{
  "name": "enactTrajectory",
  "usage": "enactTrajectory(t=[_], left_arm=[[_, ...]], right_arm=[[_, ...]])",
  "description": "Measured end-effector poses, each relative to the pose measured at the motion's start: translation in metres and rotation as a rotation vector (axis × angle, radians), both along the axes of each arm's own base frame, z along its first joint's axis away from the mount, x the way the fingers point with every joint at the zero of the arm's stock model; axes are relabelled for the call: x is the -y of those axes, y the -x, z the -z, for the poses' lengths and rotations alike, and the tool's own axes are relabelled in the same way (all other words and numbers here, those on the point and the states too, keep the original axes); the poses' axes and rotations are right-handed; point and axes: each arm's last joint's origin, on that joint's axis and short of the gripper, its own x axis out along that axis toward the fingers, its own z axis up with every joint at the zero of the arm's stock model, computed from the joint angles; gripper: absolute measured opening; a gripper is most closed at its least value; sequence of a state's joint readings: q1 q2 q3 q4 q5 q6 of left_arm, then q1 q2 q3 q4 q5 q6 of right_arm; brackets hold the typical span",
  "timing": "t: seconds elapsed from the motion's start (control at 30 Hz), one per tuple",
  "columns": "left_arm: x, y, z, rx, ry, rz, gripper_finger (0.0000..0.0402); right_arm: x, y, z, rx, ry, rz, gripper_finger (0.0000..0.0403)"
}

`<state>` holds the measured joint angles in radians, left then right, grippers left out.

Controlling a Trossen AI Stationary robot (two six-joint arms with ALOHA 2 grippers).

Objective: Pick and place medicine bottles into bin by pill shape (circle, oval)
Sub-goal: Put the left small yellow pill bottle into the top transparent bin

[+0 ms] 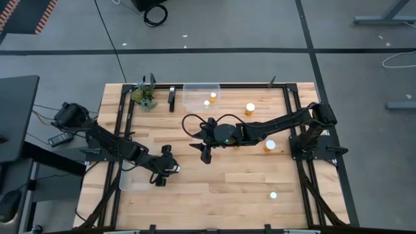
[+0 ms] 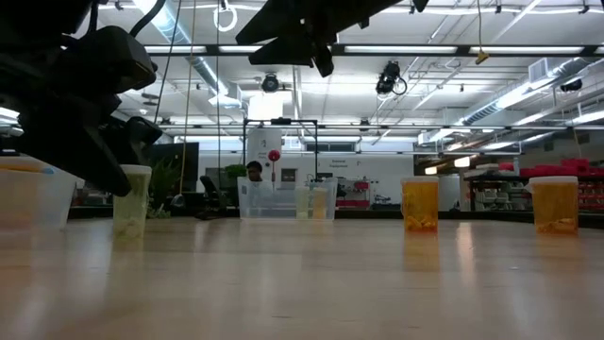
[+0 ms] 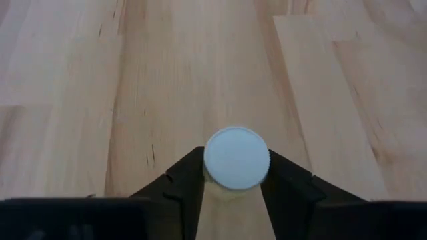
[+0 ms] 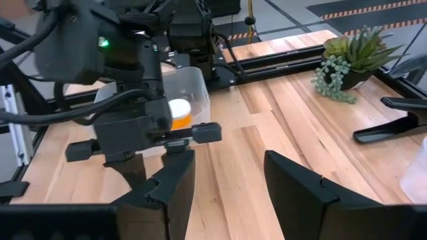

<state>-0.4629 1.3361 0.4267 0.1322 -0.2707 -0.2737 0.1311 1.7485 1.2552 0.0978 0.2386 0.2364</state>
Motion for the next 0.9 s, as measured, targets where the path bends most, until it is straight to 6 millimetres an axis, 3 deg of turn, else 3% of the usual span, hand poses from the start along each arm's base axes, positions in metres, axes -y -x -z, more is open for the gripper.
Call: enactTrajectory(t=[0.9], left_arm=[[-0.0001, 0.0002, 0.0001, 0.000, -0.012, 0.010, 0.0125]], right_arm=[[0.0068, 0.0008, 0.0019, -0.012, -0.083, 0.078, 0.0186]])
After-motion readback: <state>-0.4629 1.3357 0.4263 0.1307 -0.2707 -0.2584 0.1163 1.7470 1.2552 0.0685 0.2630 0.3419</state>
